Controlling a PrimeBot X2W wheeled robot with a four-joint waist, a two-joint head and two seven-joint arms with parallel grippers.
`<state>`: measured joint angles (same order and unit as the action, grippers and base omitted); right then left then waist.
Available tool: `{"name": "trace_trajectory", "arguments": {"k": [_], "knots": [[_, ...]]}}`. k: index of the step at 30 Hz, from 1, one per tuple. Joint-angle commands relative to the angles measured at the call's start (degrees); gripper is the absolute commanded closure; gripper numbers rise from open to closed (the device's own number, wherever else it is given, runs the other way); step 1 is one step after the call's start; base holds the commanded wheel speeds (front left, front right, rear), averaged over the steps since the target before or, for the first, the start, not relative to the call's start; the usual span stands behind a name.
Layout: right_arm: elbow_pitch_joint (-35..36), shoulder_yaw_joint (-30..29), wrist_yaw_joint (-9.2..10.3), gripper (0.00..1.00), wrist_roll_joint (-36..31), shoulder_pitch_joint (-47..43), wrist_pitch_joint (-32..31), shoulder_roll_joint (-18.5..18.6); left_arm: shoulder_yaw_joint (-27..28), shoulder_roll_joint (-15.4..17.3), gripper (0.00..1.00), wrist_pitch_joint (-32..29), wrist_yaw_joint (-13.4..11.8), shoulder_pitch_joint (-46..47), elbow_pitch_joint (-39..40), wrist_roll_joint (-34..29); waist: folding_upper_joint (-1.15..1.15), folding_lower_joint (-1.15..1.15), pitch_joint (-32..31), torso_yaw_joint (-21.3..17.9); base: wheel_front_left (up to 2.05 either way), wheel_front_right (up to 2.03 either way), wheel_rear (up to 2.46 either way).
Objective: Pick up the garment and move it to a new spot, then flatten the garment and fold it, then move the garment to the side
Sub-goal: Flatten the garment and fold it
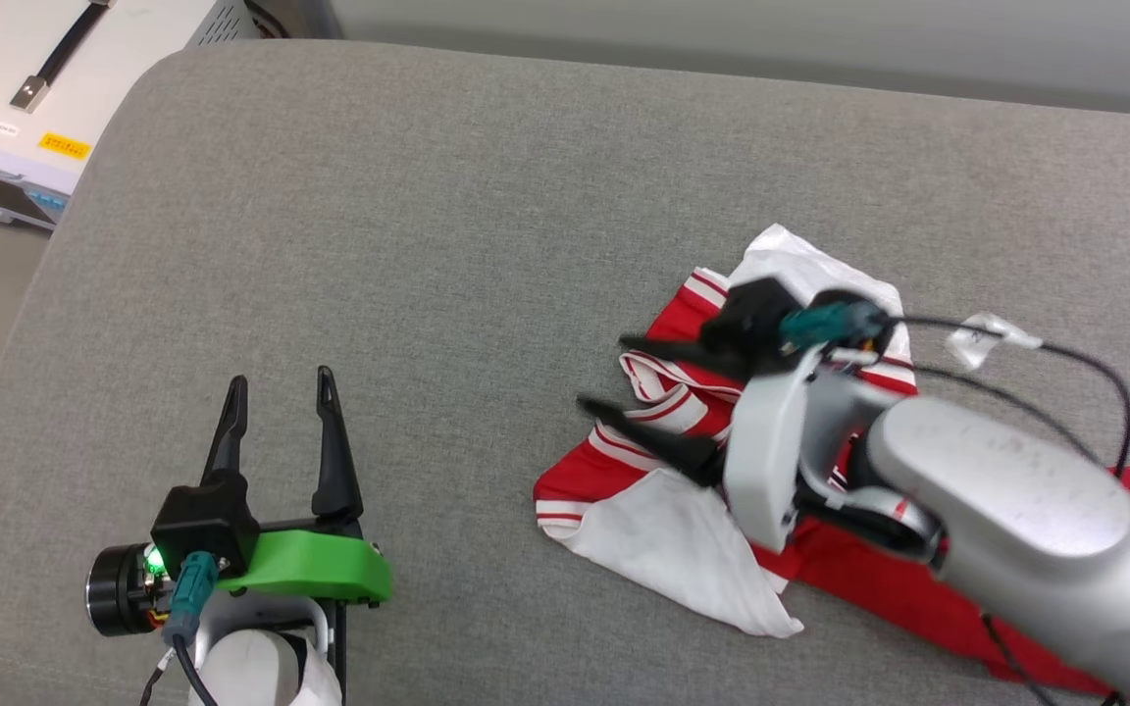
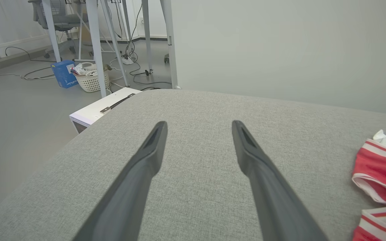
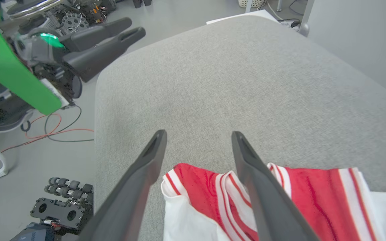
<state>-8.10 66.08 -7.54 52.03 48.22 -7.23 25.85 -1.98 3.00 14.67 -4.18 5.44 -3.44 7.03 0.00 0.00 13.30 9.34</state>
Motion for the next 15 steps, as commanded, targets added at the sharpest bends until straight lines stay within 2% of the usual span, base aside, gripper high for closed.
{"name": "trace_trajectory", "arguments": {"k": [1,5,9,13,15], "knots": [[0.58,-2.55,0.05,0.0,-1.01,1.9,1.35,1.63,0.25,-0.13,0.0,0.33,0.29,-0.6,0.19,-0.37,0.0,0.0,-1.09,-1.0,0.0,0.0,0.0],[0.36,-10.26,0.05,0.0,-4.16,4.86,2.17,5.09,0.21,-0.13,0.0,0.33,0.57,-0.51,0.78,-0.31,0.0,0.0,-0.63,-0.87,0.0,0.0,0.0],[-1.43,-14.86,0.05,0.0,-5.39,8.52,-2.39,8.23,-0.5,-0.13,0.0,0.33,0.6,0.15,1.47,-0.18,0.0,0.0,0.89,-0.13,0.0,0.0,0.0],[-5.28,-14.83,0.05,0.0,-2.82,12.14,-13.62,11.66,-1.26,-0.13,0.0,0.33,0.31,0.95,2.04,-0.09,0.0,0.0,2.67,0.83,0.0,0.0,0.0],[-7.74,-13.37,0.05,0.0,-1.09,13.64,-21.12,13.6,-1.74,-0.13,0.0,0.33,0.13,1.43,2.3,0.17,0.0,0.0,3.51,1.46,0.0,0.0,0.0]]}}
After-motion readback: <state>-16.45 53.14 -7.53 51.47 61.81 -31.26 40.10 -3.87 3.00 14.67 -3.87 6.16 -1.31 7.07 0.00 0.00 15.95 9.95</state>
